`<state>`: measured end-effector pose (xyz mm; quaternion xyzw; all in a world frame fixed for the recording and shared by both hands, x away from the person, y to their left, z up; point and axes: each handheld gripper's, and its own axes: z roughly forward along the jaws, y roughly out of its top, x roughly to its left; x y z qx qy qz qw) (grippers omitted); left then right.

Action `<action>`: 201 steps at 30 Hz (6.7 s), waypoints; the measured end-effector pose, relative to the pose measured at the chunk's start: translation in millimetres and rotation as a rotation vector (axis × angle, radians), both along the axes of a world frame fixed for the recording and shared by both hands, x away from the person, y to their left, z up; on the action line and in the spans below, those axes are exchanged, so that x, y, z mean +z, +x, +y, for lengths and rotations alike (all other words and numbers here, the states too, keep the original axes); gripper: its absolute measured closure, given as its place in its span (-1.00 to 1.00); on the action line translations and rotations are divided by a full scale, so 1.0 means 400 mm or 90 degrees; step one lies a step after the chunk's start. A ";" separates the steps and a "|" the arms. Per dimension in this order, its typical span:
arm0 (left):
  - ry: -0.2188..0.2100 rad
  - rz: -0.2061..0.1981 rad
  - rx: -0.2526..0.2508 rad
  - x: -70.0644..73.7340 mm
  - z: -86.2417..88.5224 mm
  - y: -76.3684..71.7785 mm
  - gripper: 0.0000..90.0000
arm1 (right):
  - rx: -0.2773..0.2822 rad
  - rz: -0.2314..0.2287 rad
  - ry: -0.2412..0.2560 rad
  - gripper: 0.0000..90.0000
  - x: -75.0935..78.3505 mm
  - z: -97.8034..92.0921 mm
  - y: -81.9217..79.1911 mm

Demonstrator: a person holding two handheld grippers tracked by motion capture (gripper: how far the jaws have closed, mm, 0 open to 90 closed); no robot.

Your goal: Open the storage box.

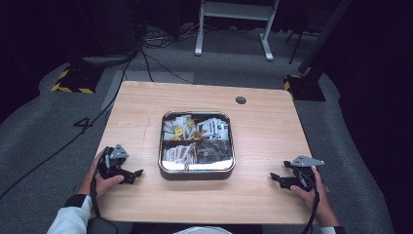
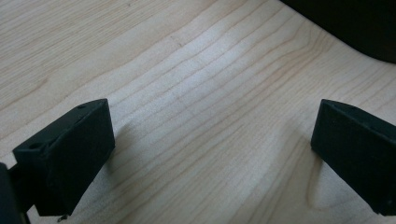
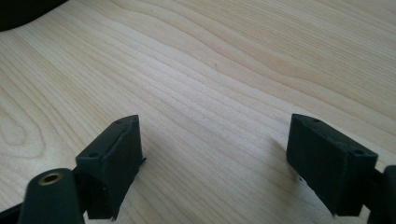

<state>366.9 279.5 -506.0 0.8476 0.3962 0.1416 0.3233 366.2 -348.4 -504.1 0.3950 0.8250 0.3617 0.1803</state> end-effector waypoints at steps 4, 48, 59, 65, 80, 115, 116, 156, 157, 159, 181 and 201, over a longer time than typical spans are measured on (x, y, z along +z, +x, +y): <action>-0.001 -0.002 0.000 0.000 -0.001 0.003 -1.00 | -0.002 0.001 0.001 -0.61 0.000 -0.004 -0.003; -0.002 -0.001 0.011 -0.001 -0.003 0.003 -1.00 | 0.110 -0.059 0.006 -0.34 0.154 0.163 0.076; -0.001 -0.001 0.010 -0.001 -0.003 0.003 -1.00 | 0.147 -0.080 0.007 -0.34 0.212 0.258 0.118; -0.002 -0.001 0.011 -0.001 -0.003 0.003 -1.00 | 0.176 -0.086 0.003 -0.34 0.226 0.338 0.141; -0.002 -0.002 0.009 -0.001 -0.002 0.004 -1.00 | 0.232 -0.060 0.013 -0.32 0.199 0.502 0.189; -0.001 -0.002 0.007 -0.001 -0.002 0.004 -1.00 | 0.274 0.010 -0.014 0.11 0.164 0.691 0.262; -0.001 -0.002 0.008 -0.001 -0.002 0.004 -1.00 | 0.273 0.012 -0.015 0.14 0.165 0.695 0.263; -0.001 -0.002 0.007 -0.001 -0.002 0.004 -1.00 | 0.242 -0.056 0.007 0.31 0.294 0.640 0.243; -0.001 -0.001 0.008 -0.001 -0.002 0.004 -1.00 | 0.242 -0.056 0.007 0.31 0.294 0.640 0.243; -0.001 -0.002 0.008 -0.001 -0.002 0.004 -1.00 | 0.237 -0.062 0.011 0.31 0.309 0.618 0.242; -0.002 -0.001 0.008 -0.001 -0.002 0.004 -1.00 | 0.161 -0.091 0.028 0.31 0.364 0.409 0.226; -0.002 -0.001 0.008 -0.001 -0.002 0.004 -1.00 | 0.101 -0.089 0.017 0.31 0.342 0.260 0.217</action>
